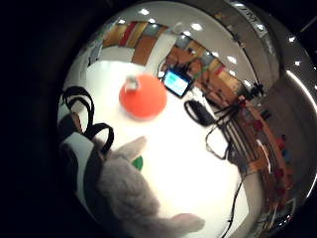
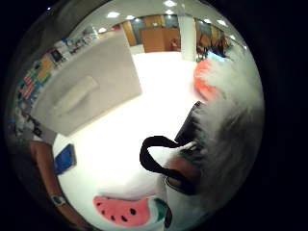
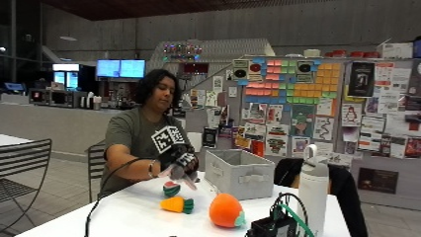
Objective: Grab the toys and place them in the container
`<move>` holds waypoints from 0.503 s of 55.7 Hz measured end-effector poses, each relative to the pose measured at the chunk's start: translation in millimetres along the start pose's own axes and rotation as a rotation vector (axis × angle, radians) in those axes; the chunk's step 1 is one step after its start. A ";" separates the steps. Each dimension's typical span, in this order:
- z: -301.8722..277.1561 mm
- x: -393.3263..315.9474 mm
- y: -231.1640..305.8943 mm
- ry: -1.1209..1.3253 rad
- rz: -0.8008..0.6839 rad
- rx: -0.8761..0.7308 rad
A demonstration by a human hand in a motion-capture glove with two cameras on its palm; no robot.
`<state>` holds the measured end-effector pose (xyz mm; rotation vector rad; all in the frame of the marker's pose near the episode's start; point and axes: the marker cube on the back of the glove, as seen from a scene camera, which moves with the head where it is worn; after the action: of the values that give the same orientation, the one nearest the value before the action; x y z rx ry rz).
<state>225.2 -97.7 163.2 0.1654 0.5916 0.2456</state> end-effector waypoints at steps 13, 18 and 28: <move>-121.1 -40.8 -53.4 -0.150 -0.039 0.218; -158.3 -68.9 -72.2 -0.221 -0.071 0.302; -208.3 -148.0 -129.5 -0.540 -0.168 0.367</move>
<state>11.4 -245.1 42.2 0.5158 0.1050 -0.0763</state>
